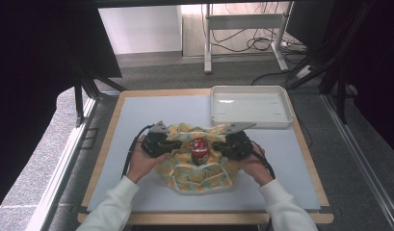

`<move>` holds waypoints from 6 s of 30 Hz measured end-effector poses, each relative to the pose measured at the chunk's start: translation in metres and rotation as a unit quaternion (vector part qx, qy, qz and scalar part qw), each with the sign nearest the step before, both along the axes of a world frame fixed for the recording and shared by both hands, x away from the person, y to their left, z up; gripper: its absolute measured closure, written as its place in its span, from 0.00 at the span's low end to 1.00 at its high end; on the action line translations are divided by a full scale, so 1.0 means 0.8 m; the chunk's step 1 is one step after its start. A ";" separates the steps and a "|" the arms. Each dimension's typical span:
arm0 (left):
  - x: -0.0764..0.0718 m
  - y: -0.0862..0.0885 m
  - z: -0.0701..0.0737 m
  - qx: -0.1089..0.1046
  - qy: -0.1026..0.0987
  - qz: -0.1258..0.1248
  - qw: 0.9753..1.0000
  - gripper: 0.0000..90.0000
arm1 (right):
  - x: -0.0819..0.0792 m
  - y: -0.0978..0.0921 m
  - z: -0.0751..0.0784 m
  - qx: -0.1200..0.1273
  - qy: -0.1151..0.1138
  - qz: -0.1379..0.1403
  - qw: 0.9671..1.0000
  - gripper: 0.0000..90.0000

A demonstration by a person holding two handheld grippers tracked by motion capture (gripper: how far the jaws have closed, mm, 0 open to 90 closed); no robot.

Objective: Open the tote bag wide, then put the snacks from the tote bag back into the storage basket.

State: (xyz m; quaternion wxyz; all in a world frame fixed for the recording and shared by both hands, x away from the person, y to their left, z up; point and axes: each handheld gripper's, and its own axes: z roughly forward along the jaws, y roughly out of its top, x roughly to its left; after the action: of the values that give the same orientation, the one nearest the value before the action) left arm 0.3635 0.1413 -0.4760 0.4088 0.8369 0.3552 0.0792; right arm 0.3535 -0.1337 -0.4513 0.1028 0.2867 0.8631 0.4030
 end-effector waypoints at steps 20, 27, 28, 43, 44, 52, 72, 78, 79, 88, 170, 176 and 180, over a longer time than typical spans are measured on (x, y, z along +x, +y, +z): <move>0.081 -0.035 -0.061 0.009 0.066 0.053 0.996 1.00 | -0.052 0.024 -0.075 -0.071 0.054 0.064 0.994 0.99; 0.091 -0.033 -0.069 -0.005 0.080 0.075 0.994 1.00 | -0.080 0.020 -0.082 -0.081 0.041 0.073 0.993 0.99; 0.092 -0.033 -0.070 -0.006 0.081 0.077 0.994 1.00 | -0.082 0.020 -0.084 -0.082 0.043 0.070 0.993 0.99; 0.087 -0.035 -0.053 -0.037 0.071 0.055 0.995 1.00 | -0.077 0.016 -0.075 -0.059 0.022 0.043 0.997 0.99; 0.084 -0.034 -0.049 -0.038 0.068 0.050 0.996 1.00 | -0.074 0.014 -0.072 -0.051 0.018 0.037 0.998 0.99; 0.063 -0.022 -0.020 -0.064 0.056 0.033 0.996 1.00 | -0.052 0.012 -0.039 -0.007 -0.010 0.015 1.000 0.98; -0.002 0.028 0.021 -0.119 0.016 0.010 0.993 1.00 | -0.025 0.013 -0.008 0.034 -0.010 0.018 0.999 0.97; -0.014 0.035 0.026 -0.105 0.007 0.012 0.994 0.98 | -0.021 0.008 -0.004 0.042 -0.009 0.015 0.999 0.97; -0.016 0.037 0.026 -0.103 0.007 0.012 0.995 0.98 | -0.021 0.007 -0.004 0.043 -0.008 0.015 0.999 0.97; -0.030 0.051 0.026 -0.090 -0.003 0.029 0.996 0.67 | -0.015 -0.003 0.005 0.051 -0.012 0.011 0.999 0.85; -0.031 0.059 0.008 -0.063 0.027 0.046 0.997 0.35 | 0.008 0.061 0.025 -0.032 -0.015 0.040 0.999 0.28; -0.032 0.061 0.011 -0.062 0.023 0.048 0.997 0.35 | 0.007 0.058 0.038 -0.020 -0.023 0.043 0.999 0.28; -0.032 0.061 0.011 -0.062 0.022 0.048 0.997 0.35 | 0.007 0.055 0.045 -0.010 -0.024 0.046 0.999 0.28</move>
State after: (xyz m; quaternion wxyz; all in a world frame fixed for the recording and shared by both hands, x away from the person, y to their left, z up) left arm 0.3375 0.1903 -0.4671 0.4478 0.7935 0.4080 0.0577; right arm 0.3589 -0.0896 -0.4154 0.1076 0.2363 0.8764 0.4057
